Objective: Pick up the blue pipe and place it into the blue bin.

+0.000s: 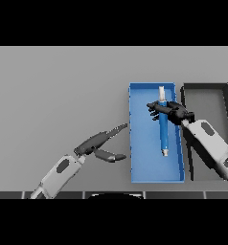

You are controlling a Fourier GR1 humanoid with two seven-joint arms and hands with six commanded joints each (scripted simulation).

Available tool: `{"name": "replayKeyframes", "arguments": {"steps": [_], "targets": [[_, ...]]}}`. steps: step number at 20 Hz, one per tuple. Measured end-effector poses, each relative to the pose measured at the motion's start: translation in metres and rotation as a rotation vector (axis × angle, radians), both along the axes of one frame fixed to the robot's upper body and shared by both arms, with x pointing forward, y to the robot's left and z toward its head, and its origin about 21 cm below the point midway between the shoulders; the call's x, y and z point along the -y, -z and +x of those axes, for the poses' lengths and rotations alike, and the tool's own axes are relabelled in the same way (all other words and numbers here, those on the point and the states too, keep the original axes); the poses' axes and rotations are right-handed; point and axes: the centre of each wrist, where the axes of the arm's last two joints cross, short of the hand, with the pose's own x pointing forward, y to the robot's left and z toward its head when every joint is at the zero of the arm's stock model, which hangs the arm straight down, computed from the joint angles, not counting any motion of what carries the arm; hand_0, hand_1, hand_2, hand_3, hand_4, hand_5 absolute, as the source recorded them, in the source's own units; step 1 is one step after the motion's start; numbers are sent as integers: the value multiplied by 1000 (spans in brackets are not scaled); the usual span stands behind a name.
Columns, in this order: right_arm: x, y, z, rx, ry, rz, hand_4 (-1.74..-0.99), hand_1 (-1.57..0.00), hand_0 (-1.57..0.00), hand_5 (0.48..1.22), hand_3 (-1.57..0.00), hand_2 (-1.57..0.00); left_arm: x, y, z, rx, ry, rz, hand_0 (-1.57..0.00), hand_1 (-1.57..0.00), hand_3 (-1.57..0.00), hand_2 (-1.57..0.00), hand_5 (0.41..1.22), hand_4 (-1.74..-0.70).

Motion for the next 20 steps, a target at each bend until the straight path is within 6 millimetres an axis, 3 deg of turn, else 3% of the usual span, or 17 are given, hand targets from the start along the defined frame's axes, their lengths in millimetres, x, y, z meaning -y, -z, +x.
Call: {"name": "replayKeyframes", "arguments": {"steps": [4, 9, 20], "targets": [[-4, 8, -4, 37, -101, -169, -1131, -124, -139, 857, -95, -119, 0, 3, 2, -5, 8, 4, 1, 1, 1, 1, 450, -897], [-5, 15, 2, 84, -107, -226, -1124, -40, -45, 717, -31, -38, 1, 7, 0, -2, 16, -8, 1, 1, 1, 1, 458, -912], [-3, 14, 0, 109, -119, -199, -1129, -8, -9, 677, -6, -7, -6, 5, 6, -14, 10, -23, 1, 1, 1, 1, 468, -920]]}}
